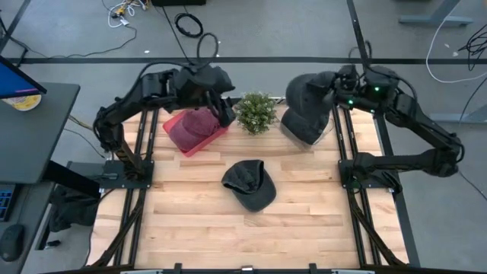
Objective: Pick & Place hat
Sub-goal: Put the top black cap into the transparent bin
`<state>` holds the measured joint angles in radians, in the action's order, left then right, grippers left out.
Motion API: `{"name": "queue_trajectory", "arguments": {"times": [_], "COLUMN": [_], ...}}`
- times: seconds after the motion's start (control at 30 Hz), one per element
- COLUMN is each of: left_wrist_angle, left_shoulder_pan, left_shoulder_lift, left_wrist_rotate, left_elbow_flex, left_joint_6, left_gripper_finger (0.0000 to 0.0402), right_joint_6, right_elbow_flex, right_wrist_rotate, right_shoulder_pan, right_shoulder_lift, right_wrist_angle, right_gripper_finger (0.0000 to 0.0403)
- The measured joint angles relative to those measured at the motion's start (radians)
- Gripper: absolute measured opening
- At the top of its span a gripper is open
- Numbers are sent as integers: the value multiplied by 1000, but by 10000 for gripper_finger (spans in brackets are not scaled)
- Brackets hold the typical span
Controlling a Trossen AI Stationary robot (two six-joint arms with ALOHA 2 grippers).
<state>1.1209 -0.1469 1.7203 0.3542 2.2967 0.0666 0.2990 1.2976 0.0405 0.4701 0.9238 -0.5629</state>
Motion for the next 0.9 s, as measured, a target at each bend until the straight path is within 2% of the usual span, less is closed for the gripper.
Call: {"name": "queue_trajectory", "arguments": {"times": [0.17, 0.27, 0.4, 0.9], "left_wrist_angle": [15, 10, 5, -37], "left_shoulder_pan": [44, 70, 93, 106], "left_shoulder_lift": [2, 3, 5, 11], "left_wrist_rotate": [1, 5, 18, 19], "left_elbow_flex": [0, 0, 0, 0], "left_joint_6": [12, 27, 27, 32], "left_gripper_finger": [177, 177, 177, 177], "right_joint_6": [-114, -140, -129, 9], "right_elbow_flex": [0, -22, -96, -442], "right_wrist_rotate": [-7, -26, -93, -190], "right_shoulder_pan": [59, 97, 150, 326], "right_shoulder_lift": [30, 44, 54, 57], "right_wrist_angle": [-95, -91, -34, 242], "right_gripper_finger": [15, 15, 15, 15]}}
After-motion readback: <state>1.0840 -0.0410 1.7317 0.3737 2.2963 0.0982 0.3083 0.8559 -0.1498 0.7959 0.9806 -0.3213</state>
